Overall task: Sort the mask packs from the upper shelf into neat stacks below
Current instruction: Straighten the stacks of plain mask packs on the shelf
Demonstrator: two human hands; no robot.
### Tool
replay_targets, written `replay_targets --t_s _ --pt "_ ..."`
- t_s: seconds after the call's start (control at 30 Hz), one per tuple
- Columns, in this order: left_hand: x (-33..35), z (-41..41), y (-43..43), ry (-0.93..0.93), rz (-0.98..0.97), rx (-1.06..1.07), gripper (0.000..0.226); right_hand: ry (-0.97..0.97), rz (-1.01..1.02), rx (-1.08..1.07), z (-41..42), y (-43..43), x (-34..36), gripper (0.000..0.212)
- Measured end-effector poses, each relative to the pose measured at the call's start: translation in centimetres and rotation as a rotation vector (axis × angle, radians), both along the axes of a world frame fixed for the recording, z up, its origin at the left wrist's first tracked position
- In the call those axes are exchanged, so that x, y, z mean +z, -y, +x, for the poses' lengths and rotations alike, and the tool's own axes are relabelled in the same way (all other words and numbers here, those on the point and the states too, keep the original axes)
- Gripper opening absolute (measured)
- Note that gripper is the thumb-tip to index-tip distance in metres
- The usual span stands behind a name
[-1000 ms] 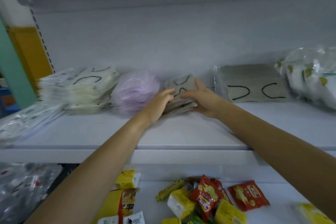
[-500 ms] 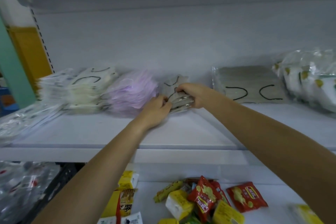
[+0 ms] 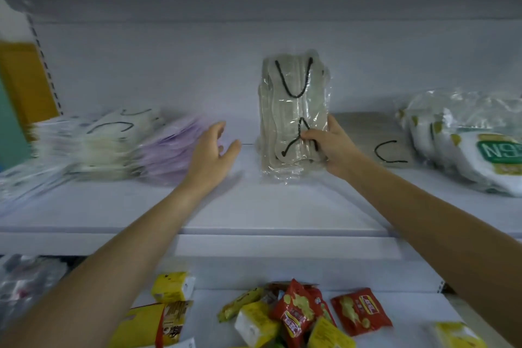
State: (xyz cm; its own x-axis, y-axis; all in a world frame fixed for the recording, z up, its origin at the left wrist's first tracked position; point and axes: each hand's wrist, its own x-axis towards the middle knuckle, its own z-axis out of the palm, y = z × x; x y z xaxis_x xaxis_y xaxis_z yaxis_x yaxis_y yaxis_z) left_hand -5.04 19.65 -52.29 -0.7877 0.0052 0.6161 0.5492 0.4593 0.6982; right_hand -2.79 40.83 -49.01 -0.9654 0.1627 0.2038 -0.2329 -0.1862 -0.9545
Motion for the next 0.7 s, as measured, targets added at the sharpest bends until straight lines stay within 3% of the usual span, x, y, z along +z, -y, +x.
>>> replay_targets --t_s 0.13,0.3,0.4,0.5,0.57,0.63,0.7 --pt "2.9 0.2 -4.0 0.234 0.12 -0.42 0.114 -0.124 -0.042 0.065 1.5 -1.7 -0.9 0.044" --pt "2.3 -0.4 -8.7 0.153 0.132 -0.478 0.111 -0.14 0.169 0.037 2.0 -2.9 -1.7 0.056" --pt "1.5 -1.4 -8.5 0.287 0.18 -0.431 0.114 -0.127 0.154 0.049 1.9 -3.8 -2.1 0.056" --pt "1.8 -2.4 -7.8 0.387 0.291 -0.565 0.125 -0.129 0.122 0.078 2.0 -4.1 -2.2 0.052" --pt "1.7 -2.6 -7.9 0.373 0.241 -0.619 0.106 -0.14 0.144 0.076 2.1 -4.0 -2.2 0.049" --pt "1.4 -2.3 -8.7 0.272 0.244 -0.563 0.069 -0.148 0.19 0.026 2.2 -3.8 -1.9 0.045" --pt "1.4 -2.0 -9.4 0.143 0.281 -0.497 0.051 -0.181 0.227 -0.043 2.3 -3.9 -1.7 0.043"
